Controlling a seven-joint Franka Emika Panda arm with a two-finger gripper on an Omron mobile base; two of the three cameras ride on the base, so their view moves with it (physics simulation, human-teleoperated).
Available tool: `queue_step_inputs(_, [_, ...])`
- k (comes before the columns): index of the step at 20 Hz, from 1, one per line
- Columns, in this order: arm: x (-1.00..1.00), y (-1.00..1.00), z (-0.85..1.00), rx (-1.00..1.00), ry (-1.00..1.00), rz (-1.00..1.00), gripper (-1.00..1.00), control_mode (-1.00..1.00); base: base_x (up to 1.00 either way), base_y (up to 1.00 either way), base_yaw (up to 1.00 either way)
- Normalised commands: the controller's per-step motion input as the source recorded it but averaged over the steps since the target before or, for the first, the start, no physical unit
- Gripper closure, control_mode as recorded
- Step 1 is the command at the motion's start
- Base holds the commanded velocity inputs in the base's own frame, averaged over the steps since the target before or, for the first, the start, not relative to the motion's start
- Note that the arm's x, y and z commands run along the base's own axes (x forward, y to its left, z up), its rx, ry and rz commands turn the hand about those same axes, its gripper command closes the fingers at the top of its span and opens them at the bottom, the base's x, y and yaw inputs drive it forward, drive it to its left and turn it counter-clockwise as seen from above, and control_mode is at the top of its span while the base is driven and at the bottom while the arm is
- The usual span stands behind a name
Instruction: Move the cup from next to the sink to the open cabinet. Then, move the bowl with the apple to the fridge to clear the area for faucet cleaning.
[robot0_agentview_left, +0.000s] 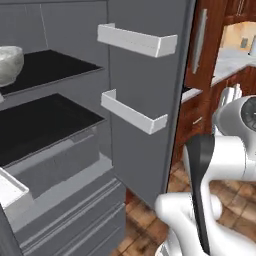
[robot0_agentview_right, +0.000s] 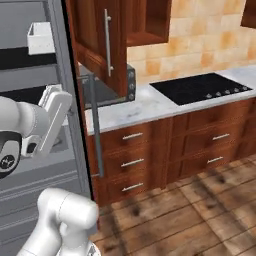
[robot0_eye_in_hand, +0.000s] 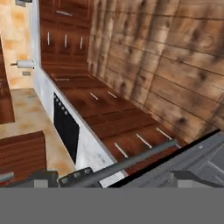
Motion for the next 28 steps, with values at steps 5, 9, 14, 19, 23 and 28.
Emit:
queue_step_inputs(5, [0.00,0.00,0.00,0.00,0.00,0.00,-1.00,1.00,-0.13,-0.07,-0.97])
queue_step_inputs(9, [0.00,0.00,0.00,0.00,0.00,0.00,-1.00,1.00,-0.01,-0.69,-0.82])
queue_step_inputs(14, [0.00,0.00,0.00,0.00,0.00,0.00,-1.00,1.00,0.66,-0.77,-0.35])
queue_step_inputs(19, [0.00,0.00,0.00,0.00,0.00,0.00,-1.00,1.00,1.00,-0.58,-0.05])
queue_step_inputs(23, [0.00,0.00,0.00,0.00,0.00,0.00,-1.00,1.00,1.00,-0.48,-0.08])
queue_step_inputs(28, [0.00,0.00,0.00,0.00,0.00,0.00,-1.00,1.00,1.00,-0.54,-0.25])
